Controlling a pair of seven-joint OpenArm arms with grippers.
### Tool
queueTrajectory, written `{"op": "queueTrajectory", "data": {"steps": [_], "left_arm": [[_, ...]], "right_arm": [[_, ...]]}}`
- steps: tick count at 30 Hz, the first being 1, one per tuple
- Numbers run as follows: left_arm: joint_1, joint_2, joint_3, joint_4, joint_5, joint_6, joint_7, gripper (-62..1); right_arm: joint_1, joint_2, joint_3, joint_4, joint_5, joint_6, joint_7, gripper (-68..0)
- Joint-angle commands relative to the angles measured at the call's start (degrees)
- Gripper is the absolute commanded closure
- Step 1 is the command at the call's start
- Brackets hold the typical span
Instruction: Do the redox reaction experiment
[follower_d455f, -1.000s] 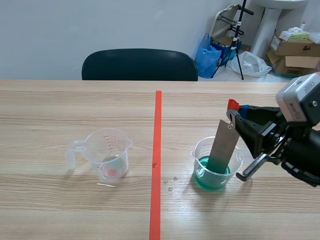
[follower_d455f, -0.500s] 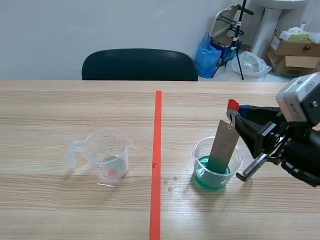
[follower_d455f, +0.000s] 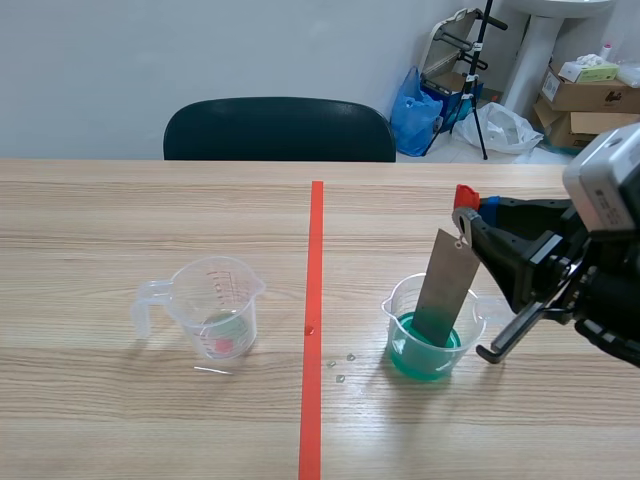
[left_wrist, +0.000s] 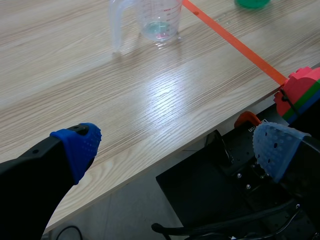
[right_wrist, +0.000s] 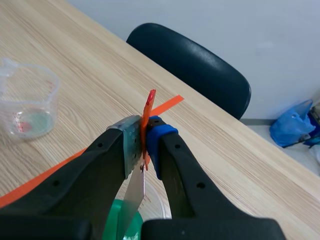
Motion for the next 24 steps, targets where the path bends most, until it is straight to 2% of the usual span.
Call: {"op": "queueTrajectory", "data": {"steps": [1, 14, 21, 24], "left_arm": [[0.1, -0.2, -0.2, 0.5, -0.3, -0.1, -1.0, -62.3], [0.1, -0.2, -0.2, 0.5, -0.3, -0.1, -0.9, -62.3], [0.1, -0.2, -0.2, 0.5, -0.3, -0.1, -1.0, -62.3], [0.1, -0.3, -0.2, 0.5, -0.3, -0.1, -1.0, -62.3]], "right_arm": [[-0.2, 0.9, 1.2, 2.6, 0.7, -0.2, 0.4, -1.9], [-6.6, 0.9, 8.0, 15.8, 1.3, 0.1, -5.6, -1.9], [-7.6, 0.9, 9.8, 19.8, 1.7, 0.2, -8.9, -1.9], [-7.6, 0.9, 10.3, 20.7, 4.0, 0.3, -10.2, -1.9]]}}
